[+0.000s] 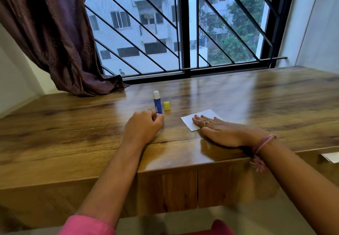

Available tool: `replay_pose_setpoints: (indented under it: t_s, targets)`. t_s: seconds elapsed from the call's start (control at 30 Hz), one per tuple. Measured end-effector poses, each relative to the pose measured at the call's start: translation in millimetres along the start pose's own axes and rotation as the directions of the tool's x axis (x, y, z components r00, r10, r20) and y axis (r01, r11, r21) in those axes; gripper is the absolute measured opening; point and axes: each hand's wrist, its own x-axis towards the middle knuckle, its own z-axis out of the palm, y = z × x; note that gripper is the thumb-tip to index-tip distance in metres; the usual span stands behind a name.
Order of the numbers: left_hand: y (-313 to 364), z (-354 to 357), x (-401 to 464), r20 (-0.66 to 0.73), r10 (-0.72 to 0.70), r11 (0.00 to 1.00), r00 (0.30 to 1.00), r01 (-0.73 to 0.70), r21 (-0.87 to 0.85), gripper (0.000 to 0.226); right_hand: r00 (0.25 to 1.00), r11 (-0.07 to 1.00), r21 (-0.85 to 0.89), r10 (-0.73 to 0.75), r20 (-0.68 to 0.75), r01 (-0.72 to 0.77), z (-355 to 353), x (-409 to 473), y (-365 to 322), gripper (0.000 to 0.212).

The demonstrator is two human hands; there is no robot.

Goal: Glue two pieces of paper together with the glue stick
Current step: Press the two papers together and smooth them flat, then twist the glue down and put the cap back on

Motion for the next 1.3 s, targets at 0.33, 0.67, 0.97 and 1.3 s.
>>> replay_pose_setpoints:
  t_s: [0.33,0.67,0.97,1.3]
  targets:
    - [-5.7,5.8,4.9,0.075,-0.172,0.97,0.982,0.155,0.186,0.024,0.997,0.995,-0.084,0.039,-0.059,-0.044,4.1,25.6,6.5,0.057]
    - [-15.2,15.1,22.3,0.168,-0.339,0.883,0.926,0.375,-0.283,0.064,0.946,0.989,0.063,-0.107,-0.306,0.132,6.6,4.3,-4.7,0.057]
    - [-1.8,16.0,53.7,0.332,-0.444,0.846,0.833,0.511,-0.151,0.094,0.888,0.982,-0.099,-0.185,-0.422,0.158,12.9,-8.1,-21.6,0.043]
    - [-14.4,32.8,51.1,0.026,-0.38,0.817,0.924,0.349,-0.459,0.059,0.872,0.983,-0.108,-0.182,-0.455,0.148,14.5,-8.1,-20.6,0.041]
